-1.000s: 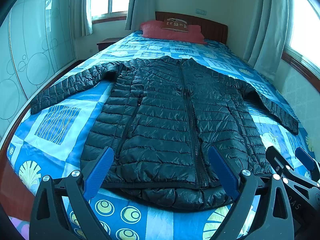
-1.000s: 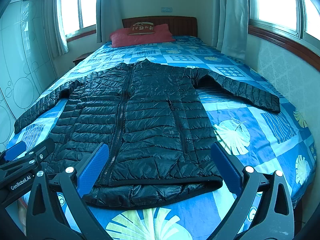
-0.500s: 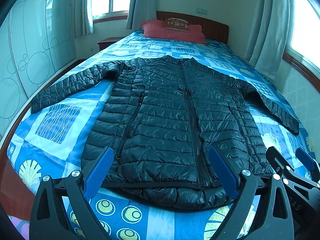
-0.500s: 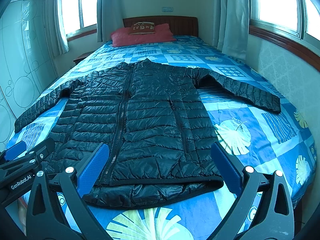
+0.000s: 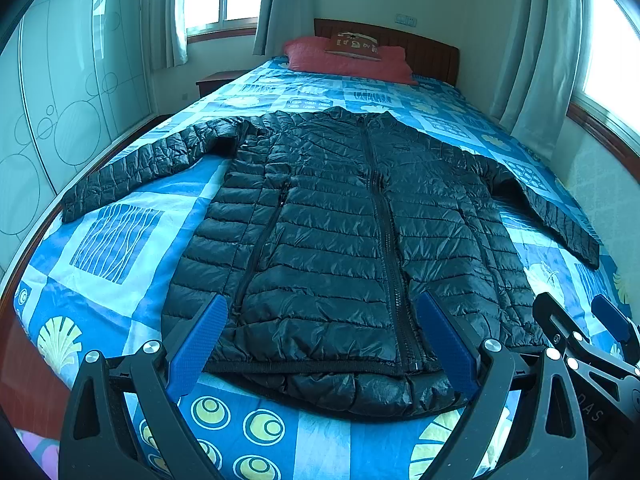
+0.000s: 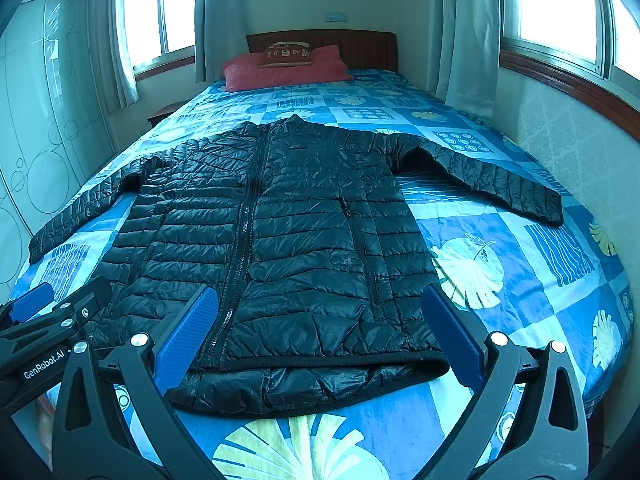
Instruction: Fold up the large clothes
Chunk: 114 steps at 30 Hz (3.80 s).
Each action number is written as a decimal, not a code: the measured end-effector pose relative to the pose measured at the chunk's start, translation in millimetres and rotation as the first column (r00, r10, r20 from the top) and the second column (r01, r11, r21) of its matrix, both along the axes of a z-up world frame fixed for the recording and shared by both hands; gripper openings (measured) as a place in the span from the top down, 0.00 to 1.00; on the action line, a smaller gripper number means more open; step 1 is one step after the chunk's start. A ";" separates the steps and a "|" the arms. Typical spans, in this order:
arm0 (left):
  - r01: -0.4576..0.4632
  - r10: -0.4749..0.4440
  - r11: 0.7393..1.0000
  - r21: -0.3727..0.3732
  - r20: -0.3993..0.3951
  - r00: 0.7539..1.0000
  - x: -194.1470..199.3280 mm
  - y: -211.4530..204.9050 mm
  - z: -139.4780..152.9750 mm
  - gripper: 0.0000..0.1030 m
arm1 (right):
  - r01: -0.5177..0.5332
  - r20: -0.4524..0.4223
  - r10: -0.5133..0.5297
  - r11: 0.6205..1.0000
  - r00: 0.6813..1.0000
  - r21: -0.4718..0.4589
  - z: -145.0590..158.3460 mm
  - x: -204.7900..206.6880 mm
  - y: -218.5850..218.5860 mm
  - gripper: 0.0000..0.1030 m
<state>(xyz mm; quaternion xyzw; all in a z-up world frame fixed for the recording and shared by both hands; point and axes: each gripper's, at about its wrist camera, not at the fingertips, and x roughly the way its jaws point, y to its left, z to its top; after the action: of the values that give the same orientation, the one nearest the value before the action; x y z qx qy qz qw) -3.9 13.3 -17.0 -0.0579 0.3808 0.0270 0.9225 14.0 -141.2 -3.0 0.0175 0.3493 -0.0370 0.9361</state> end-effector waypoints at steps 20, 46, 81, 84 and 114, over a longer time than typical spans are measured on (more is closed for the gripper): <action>-0.208 0.198 0.975 -0.077 -0.119 0.973 75.3 101.0 -41.8 0.08 | 0.140 -0.064 -0.129 0.966 0.990 0.215 -33.9 59.8 -85.7 0.26; -0.575 0.567 0.812 -0.101 -0.102 0.818 149.3 280.8 -123.9 0.08 | 0.510 -0.033 -0.710 0.472 0.704 0.719 -137.1 148.3 -445.7 0.41; -0.579 0.575 0.815 -0.005 -0.111 0.810 159.4 272.4 -131.3 0.08 | 0.569 -0.029 -0.811 0.383 0.584 0.728 -147.7 179.2 -478.7 0.86; -0.579 0.575 0.815 -0.002 -0.112 0.810 159.6 272.6 -131.5 0.08 | 0.585 -0.030 -0.816 0.388 0.577 0.712 -145.7 175.3 -475.0 0.94; -0.579 0.576 0.815 -0.013 -0.075 0.814 153.8 271.0 -134.4 0.07 | -0.127 0.147 0.104 0.979 0.984 0.156 -38.7 382.8 87.9 0.96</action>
<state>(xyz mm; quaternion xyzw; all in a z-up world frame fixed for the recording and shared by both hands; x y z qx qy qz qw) 149.9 284.3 -151.4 -0.1858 0.3767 0.3008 0.8562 396.8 -53.3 -41.7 0.0771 0.2861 0.0480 0.9539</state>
